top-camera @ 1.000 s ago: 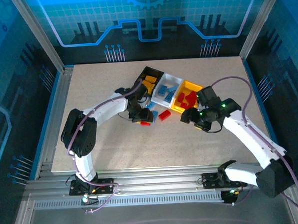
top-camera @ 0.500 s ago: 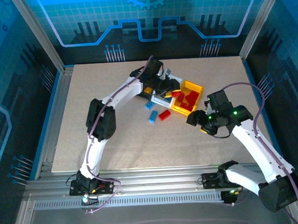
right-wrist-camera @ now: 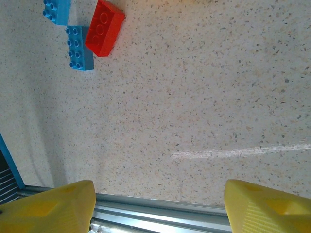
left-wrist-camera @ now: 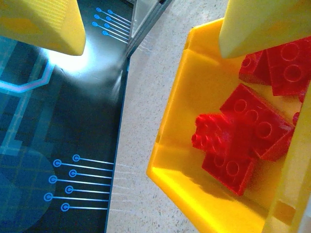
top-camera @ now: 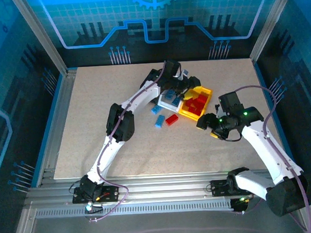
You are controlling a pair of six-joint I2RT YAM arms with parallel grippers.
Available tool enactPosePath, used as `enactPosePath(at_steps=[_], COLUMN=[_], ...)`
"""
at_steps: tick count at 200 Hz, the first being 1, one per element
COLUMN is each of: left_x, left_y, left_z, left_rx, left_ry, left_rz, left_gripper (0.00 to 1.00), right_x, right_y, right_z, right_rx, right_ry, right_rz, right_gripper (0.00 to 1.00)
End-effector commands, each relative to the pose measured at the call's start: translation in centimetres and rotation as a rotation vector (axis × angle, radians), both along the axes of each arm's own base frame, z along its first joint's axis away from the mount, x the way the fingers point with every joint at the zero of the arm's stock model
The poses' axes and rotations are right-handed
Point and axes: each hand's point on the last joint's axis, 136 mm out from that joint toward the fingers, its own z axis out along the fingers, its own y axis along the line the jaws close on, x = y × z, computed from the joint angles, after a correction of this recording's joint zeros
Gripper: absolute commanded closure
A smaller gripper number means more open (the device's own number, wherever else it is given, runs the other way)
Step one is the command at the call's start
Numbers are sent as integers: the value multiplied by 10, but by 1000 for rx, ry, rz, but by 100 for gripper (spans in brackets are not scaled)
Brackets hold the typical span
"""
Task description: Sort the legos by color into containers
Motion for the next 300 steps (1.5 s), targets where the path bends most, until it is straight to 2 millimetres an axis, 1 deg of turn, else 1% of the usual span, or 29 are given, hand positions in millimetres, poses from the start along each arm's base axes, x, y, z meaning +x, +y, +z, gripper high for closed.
enactPosePath(at_steps=[1, 39, 64, 88, 95, 109, 116, 119, 134, 139, 144, 160, 184, 202, 204, 209, 216, 217, 221, 222, 223, 232, 244, 254, 262, 282, 300], left_x=[-7, -12, -21, -32, -36, -46, -52, -55, -70, -76, -81, -101, -132, -154, -155, -161, -167, -169, -172, -174, -174, -182, -193, -203, -212, -233, -252], left_y=[-2, 4, 12, 28, 33, 45, 51, 54, 71, 78, 85, 107, 144, 170, 173, 181, 190, 192, 197, 199, 200, 211, 227, 240, 250, 272, 288], left_z=[16, 32, 50, 67, 69, 80, 81, 84, 81, 83, 79, 75, 63, 54, 56, 53, 53, 50, 55, 52, 54, 52, 53, 54, 60, 63, 60], left_rx=[-27, -15, 6, 39, 55, 81, 104, 113, 183, 207, 236, 312, 417, 478, 480, 495, 505, 509, 509, 513, 513, 526, 543, 563, 568, 574, 574], left_ry=[17, -26, -77, -130, -141, -183, -194, -207, -230, -244, -247, -276, -295, -292, -299, -293, -297, -290, -303, -295, -301, -296, -296, -294, -304, -311, -299], left_rz=[-23, -41, -60, -75, -78, -89, -97, -101, -125, -128, -135, -152, -170, -169, -164, -160, -147, -148, -135, -138, -132, -118, -91, -67, -43, 14, 57], left_gripper=[26, 26, 25, 25, 25, 24, 24, 24, 23, 23, 22, 22, 20, 19, 19, 19, 18, 18, 18, 18, 17, 16, 12, 7, 1, 1, 1], right_x=[-3, -3, -4, -7, -8, -11, -13, -13, -15, -14, -14, -11, -4, 6, 7, 9, 14, 15, 18, 18, 19, 24, 32, 40, 45, 58, 68], right_y=[-1, 0, 0, 0, 0, 0, -1, -1, -1, 0, 1, 4, 14, 23, 24, 27, 31, 32, 35, 35, 36, 41, 49, 56, 62, 78, 93], right_z=[7, 5, 7, 7, 7, 6, 4, 4, 1, 1, 1, -1, -4, -5, -5, -5, -5, -5, -6, -6, -6, -7, -10, -15, -19, -32, -41], right_rx=[17, 32, 37, 41, 45, 48, 45, 44, 44, 47, 48, 47, 41, 29, 27, 22, 14, 13, 6, 6, 6, -6, -20, -38, -49, -82, -99], right_ry=[5, 8, 5, 2, 1, 7, 13, 17, 22, 20, 20, 22, 28, 27, 26, 24, 20, 19, 17, 17, 15, 13, 12, 19, 25, 57, 79], right_rz=[3, -16, -25, -39, -43, -55, -65, -70, -86, -89, -94, -105, -95, -78, -77, -71, -63, -62, -57, -57, -55, -45, -33, -23, -10, 35, 67], right_gripper=[28, 28, 28, 28, 28, 28, 28, 28, 28, 28, 28, 27, 28, 28, 28, 28, 28, 27, 27, 27, 27, 27, 27, 28, 28, 28, 28])
